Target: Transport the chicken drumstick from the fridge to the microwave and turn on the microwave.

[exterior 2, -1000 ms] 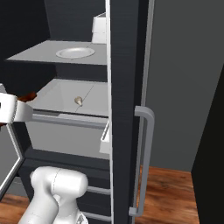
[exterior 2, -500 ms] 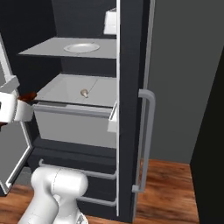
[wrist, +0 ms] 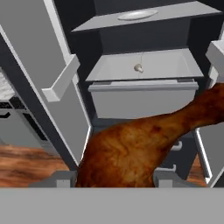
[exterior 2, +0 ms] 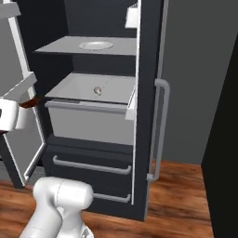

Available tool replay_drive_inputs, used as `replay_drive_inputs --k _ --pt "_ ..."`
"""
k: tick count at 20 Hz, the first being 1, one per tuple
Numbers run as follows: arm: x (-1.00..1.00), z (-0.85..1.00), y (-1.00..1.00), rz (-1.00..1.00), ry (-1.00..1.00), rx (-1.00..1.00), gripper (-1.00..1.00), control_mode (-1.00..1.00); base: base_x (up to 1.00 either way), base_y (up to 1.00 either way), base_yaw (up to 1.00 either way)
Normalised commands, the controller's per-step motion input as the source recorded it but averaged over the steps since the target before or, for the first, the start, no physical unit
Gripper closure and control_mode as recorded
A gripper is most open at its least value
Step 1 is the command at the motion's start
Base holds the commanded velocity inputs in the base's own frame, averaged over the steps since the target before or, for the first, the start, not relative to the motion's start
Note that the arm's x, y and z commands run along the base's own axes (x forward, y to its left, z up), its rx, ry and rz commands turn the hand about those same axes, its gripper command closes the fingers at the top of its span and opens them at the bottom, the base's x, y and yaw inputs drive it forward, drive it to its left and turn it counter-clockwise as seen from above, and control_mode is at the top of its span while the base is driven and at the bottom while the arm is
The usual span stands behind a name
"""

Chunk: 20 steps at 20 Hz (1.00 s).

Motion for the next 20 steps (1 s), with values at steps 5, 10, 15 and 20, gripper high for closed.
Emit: replay_drive_inputs --k 5,10,15,20 --pt "0.0 0.0 0.0 0.0 0.0 0.0 1.0 1.0 -0.43 0.51 -0.05" --pt "0.0 0.0 0.0 0.0 0.0 0.0 1.0 1.0 -0.25 0.69 -0.12" --pt "0.0 0.0 0.0 0.0 0.0 0.0 1.0 1.0 -0.17 0.73 -0.19" --pt "0.0 0.0 0.0 0.0 0.0 0.0 1.0 1.0 -0.14 0.74 -0.19"
